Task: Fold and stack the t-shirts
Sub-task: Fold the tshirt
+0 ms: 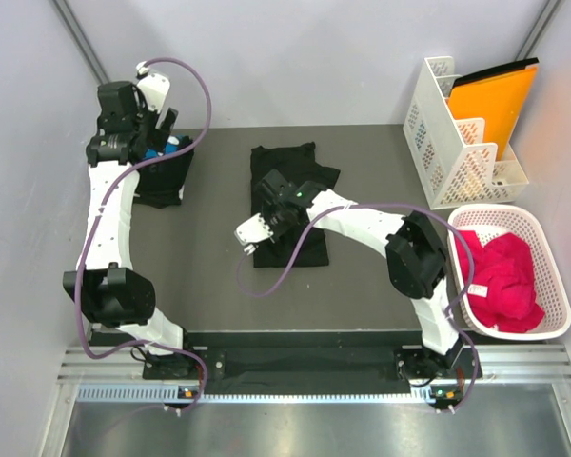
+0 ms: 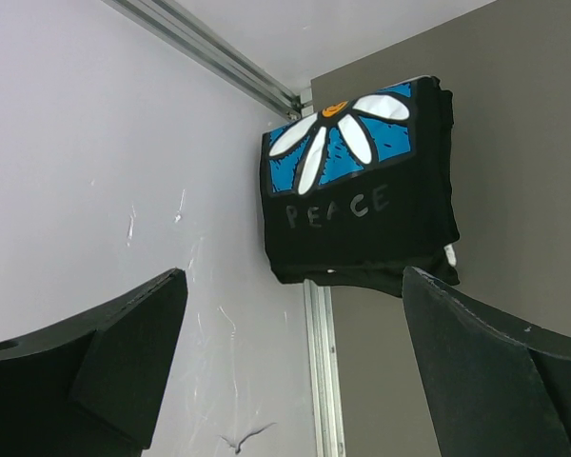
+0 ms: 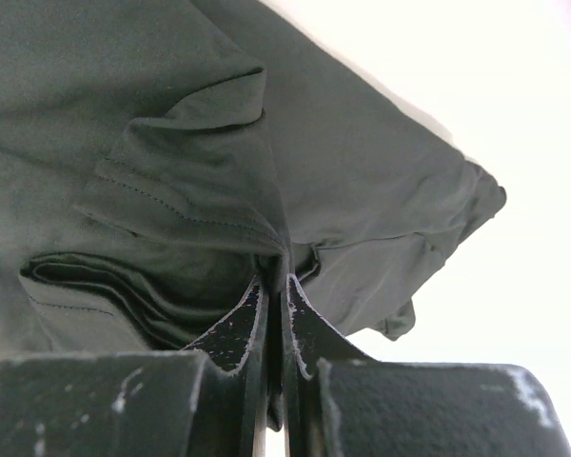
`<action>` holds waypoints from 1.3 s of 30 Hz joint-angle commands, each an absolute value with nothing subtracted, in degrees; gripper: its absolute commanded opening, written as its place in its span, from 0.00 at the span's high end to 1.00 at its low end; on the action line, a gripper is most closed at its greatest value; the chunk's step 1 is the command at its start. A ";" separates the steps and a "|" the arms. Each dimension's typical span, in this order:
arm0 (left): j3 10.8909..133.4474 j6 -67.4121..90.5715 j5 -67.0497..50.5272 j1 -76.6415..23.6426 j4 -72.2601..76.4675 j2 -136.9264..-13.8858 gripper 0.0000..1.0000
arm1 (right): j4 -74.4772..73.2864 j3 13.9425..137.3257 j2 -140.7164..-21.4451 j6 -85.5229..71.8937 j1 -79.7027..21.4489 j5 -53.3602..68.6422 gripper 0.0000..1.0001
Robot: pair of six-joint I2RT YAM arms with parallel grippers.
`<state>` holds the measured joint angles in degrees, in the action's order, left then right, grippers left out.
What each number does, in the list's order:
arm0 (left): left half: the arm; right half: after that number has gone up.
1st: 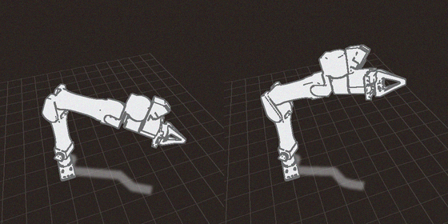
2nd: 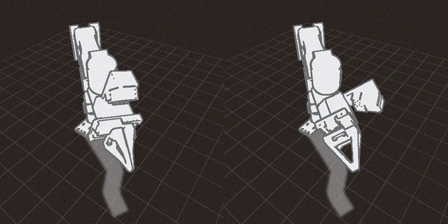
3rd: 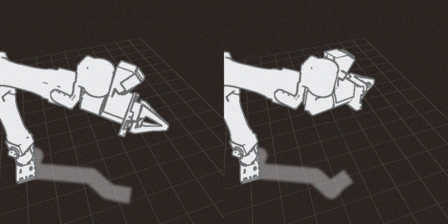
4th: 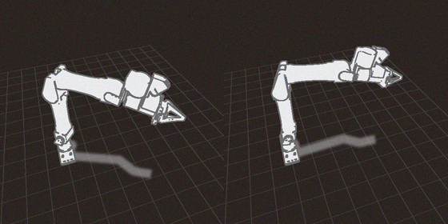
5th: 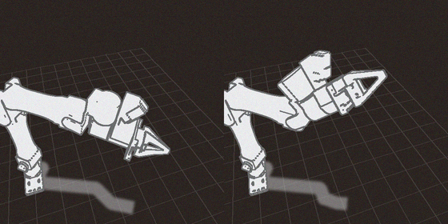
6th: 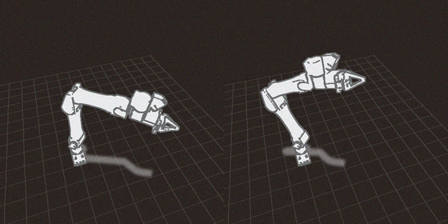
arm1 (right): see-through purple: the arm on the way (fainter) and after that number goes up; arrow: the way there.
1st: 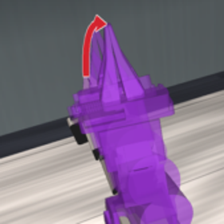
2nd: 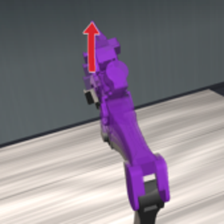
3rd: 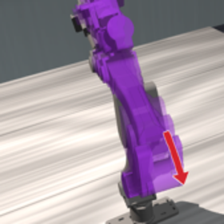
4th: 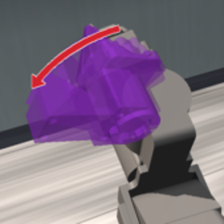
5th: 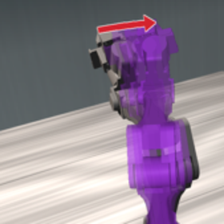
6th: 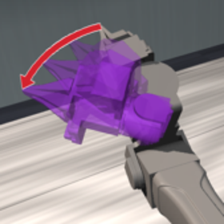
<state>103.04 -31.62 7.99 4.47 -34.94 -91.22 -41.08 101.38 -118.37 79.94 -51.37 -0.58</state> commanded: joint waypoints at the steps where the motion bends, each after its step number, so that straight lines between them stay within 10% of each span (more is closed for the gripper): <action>1: 102.22 -31.20 8.17 4.83 -31.38 -88.42 0.01 | -38.67 105.03 -119.27 80.68 -50.10 -1.14 1.00; 28: 100.72 -31.11 7.56 4.92 -29.97 -89.21 0.01 | -29.99 108.37 -126.82 80.60 -47.64 -6.40 1.00; 31: 100.63 -30.85 7.21 4.92 -30.06 -89.12 0.01 | -25.86 108.55 -127.35 77.98 -47.11 -7.65 0.55; 39: 100.63 -29.97 6.77 4.92 -29.97 -89.21 0.01 | -18.63 108.19 -124.19 75.15 -46.67 -8.35 0.23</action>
